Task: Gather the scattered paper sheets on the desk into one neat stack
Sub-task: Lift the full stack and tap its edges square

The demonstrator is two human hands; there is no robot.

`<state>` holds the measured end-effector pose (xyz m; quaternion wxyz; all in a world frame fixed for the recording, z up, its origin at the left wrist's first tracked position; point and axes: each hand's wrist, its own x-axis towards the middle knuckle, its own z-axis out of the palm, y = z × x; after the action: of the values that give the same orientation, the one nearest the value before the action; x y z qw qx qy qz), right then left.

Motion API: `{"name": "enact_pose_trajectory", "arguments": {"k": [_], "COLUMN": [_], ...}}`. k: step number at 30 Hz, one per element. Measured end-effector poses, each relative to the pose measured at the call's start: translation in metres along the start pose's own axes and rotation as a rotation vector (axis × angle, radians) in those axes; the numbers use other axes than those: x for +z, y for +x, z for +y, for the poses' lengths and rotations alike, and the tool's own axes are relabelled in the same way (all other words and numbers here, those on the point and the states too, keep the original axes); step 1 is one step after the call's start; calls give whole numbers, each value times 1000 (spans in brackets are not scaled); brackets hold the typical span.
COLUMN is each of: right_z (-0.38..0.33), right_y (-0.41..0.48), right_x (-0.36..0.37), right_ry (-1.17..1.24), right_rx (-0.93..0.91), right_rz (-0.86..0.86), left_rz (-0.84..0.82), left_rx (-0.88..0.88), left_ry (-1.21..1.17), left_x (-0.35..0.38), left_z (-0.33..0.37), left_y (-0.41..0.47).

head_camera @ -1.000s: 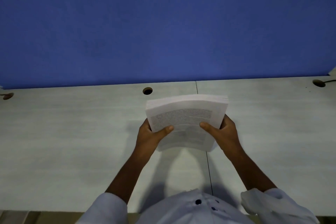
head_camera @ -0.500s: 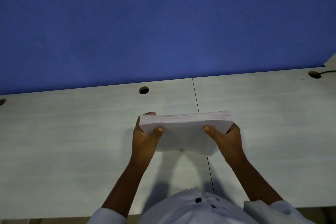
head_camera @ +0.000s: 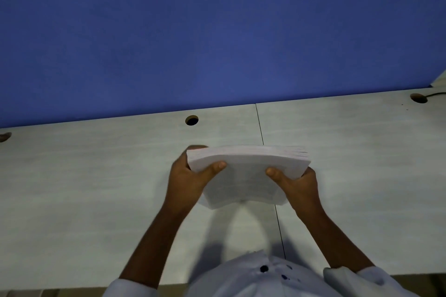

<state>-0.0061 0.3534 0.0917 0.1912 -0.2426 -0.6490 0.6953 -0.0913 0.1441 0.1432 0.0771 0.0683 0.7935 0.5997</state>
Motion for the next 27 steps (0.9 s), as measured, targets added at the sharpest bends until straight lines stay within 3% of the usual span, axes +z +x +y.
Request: {"name": "enact_pose_trajectory", "arguments": {"k": [3,8,10,14,19,22,27], "right_z": [-1,-1,0,8,31,33,33], "right_y": [-1,1,1,4,5,4,4], "right_x": [0,-3,-2,-4,-26,-41,-48], "right_ry": [-10,-19,-15,-41,-118,83,347], "right_rx": [-10,-8,-17,-41,55,127,422], "right_rz": [-37,-74,-77,-88,-2,106,-356], "left_rz": [-147,-470,-535,-572,-436,-354,-359], "left_rx": [151,342,444,461,423,178,-235], "left_ry": [288,1048,1198,1338,1149,600,69], "left_x": [-14,15,39,68,32,-15,-45], "left_z": [43,87,89,90,95,105,46], "left_y": [7,24,25,27,38,37,31]}}
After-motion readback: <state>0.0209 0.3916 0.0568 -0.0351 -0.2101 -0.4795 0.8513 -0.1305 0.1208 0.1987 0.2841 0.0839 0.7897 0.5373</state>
